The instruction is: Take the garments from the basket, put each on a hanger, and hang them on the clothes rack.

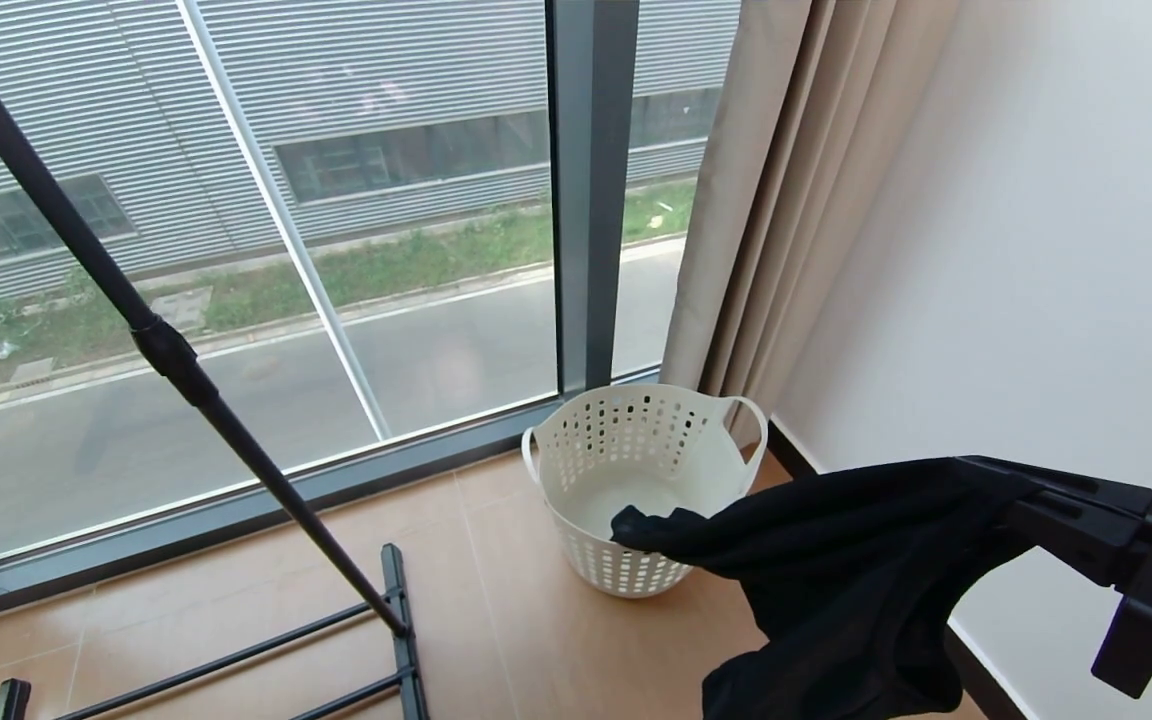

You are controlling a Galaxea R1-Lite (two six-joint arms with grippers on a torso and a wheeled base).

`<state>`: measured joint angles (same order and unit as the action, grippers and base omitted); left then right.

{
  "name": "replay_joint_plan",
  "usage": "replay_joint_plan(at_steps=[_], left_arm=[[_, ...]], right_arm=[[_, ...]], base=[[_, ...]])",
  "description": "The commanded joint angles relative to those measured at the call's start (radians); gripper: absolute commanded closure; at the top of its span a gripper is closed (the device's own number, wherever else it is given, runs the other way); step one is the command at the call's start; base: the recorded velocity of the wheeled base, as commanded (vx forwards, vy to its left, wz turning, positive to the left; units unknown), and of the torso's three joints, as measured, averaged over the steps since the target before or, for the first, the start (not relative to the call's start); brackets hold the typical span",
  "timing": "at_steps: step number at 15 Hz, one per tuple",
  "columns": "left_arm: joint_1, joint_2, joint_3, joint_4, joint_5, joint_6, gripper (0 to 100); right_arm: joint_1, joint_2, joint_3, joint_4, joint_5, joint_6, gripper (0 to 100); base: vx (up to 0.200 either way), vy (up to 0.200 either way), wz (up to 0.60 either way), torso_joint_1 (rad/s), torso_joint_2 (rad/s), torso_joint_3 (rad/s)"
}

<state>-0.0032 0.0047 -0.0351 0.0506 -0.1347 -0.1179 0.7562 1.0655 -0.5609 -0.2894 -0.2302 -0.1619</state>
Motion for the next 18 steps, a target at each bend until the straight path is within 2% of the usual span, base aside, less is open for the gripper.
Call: replay_joint_plan(at_steps=[1, 3, 7, 13, 18], left_arm=[[0.000, 0.000, 0.000, 0.000, 0.000, 0.000, 0], [0.000, 0.000, 0.000, 0.000, 0.000, 0.000, 0], [0.000, 0.001, 0.000, 0.000, 0.000, 0.000, 0], [0.000, 0.001, 0.000, 0.000, 0.000, 0.000, 0], [0.000, 0.000, 0.000, -0.002, 0.001, -0.002, 0]], right_arm=[[-0.001, 0.031, -0.001, -0.002, 0.000, 0.001, 100], [-0.011, 0.060, -0.001, -0.002, 0.000, 0.004, 100], [-0.020, 0.071, -0.002, -0.004, 0.000, 0.007, 100], [-0.034, 0.077, -0.001, -0.004, 0.002, 0.009, 100], [-0.049, 0.099, -0.001, -0.004, 0.003, 0.009, 100]], base=[[0.000, 0.000, 0.00, 0.012, 0.00, 0.193], [0.000, 0.000, 0.00, 0.010, -0.04, 0.178], [0.000, 0.000, 0.00, 0.110, -0.34, -0.048], [0.000, 0.000, 0.00, 0.169, -0.48, -0.116], [0.000, 0.000, 0.00, 0.210, -0.54, -0.277]])
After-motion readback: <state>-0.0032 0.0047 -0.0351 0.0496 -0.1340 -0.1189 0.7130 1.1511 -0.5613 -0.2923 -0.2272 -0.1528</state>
